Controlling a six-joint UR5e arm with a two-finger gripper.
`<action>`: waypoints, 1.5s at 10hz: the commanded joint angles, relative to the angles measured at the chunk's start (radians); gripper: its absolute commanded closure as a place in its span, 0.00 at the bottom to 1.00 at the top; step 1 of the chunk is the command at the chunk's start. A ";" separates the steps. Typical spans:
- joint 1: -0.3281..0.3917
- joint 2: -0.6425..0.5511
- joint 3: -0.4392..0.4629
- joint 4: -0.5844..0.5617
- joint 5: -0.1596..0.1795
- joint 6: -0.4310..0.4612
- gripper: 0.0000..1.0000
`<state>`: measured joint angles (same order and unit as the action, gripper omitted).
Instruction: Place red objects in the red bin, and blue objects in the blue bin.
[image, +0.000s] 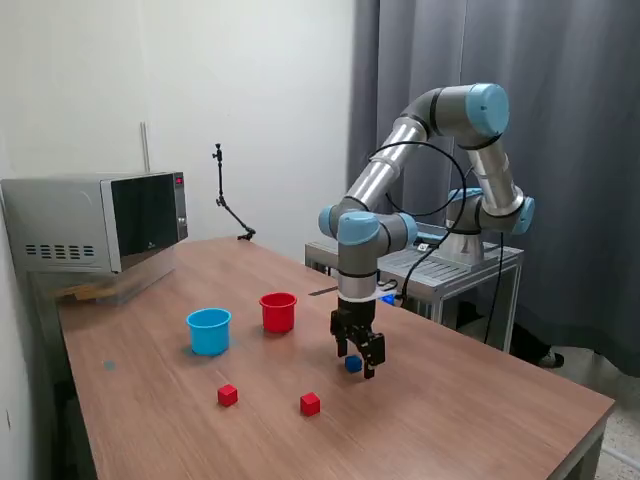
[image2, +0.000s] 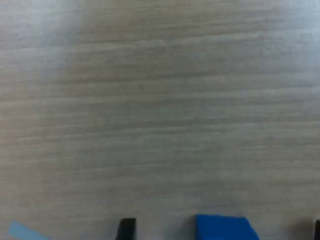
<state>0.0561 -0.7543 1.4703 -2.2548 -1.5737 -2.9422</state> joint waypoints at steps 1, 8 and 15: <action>-0.007 0.001 -0.008 0.000 0.000 -0.001 0.00; -0.012 0.001 -0.016 0.000 -0.006 -0.002 0.00; -0.010 -0.017 -0.008 0.001 -0.011 -0.002 1.00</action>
<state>0.0458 -0.7654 1.4596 -2.2537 -1.5833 -2.9437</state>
